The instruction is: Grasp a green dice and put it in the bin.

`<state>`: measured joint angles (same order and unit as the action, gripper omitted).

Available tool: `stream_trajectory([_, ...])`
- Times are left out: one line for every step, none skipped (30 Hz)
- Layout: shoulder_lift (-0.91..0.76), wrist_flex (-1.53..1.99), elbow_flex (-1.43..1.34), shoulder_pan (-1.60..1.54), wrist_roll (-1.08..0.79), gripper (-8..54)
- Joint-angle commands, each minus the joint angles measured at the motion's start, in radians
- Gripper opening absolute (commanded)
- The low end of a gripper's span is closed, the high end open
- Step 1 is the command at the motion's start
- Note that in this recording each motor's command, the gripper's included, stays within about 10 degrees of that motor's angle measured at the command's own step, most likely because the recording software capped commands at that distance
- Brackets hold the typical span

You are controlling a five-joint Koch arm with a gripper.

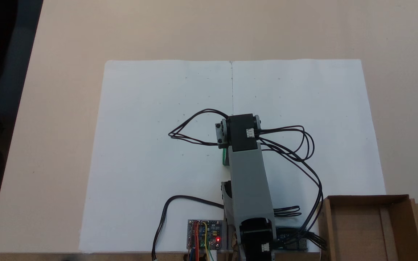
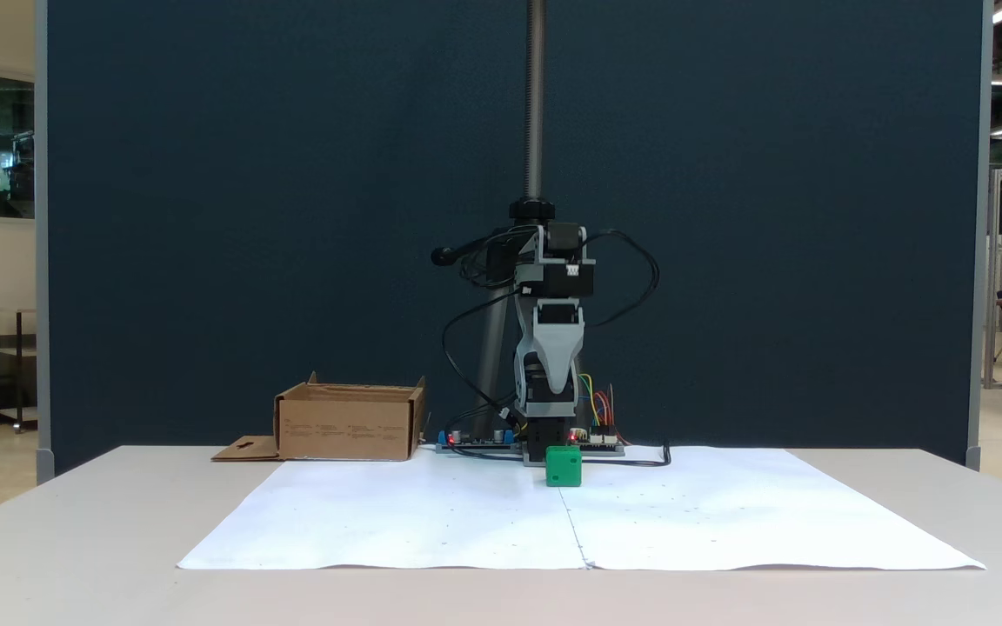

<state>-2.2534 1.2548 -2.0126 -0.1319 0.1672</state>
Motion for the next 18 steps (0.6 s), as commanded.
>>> stream_trajectory([-0.114, 0.084, 0.0, -0.012, 0.058, 45.3])
stream_trajectory([-0.112, 0.078, -0.008, -0.02, 0.058, 45.4])
stream_trajectory([-0.112, 0.069, -0.017, -0.026, 0.06, 45.4])
stream_trajectory([-0.11, 0.06, -0.026, -0.031, 0.06, 45.4])
stream_trajectory([-0.11, 0.058, -0.031, -0.035, 0.06, 45.4])
stream_trajectory([-0.109, 0.055, -0.038, -0.04, 0.06, 45.4])
stream_trajectory([-0.109, 0.048, -0.046, -0.046, 0.061, 45.5])
stream_trajectory([-0.109, 0.038, -0.055, -0.051, 0.061, 45.5])
stream_trajectory([-0.104, 0.034, -0.06, -0.052, 0.061, 45.5])
stream_trajectory([-0.097, 0.028, -0.063, -0.052, 0.061, 45.5])
stream_trajectory([-0.095, 0.008, -0.071, -0.054, 0.061, 45.5])
stream_trajectory([-0.089, -0.017, -0.078, -0.052, 0.061, 45.4])
stream_trajectory([-0.086, -0.041, -0.089, -0.052, 0.061, 45.4])
stream_trajectory([-0.084, -0.069, -0.101, -0.052, 0.061, 45.3])
stream_trajectory([-0.08, -0.091, -0.115, -0.054, 0.061, 45.2])
stream_trajectory([-0.075, -0.107, -0.126, -0.054, 0.061, 45.3])
stream_trajectory([-0.071, -0.126, -0.133, -0.055, 0.061, 45.3])
stream_trajectory([-0.061, -0.132, -0.138, -0.055, 0.061, 45.4])
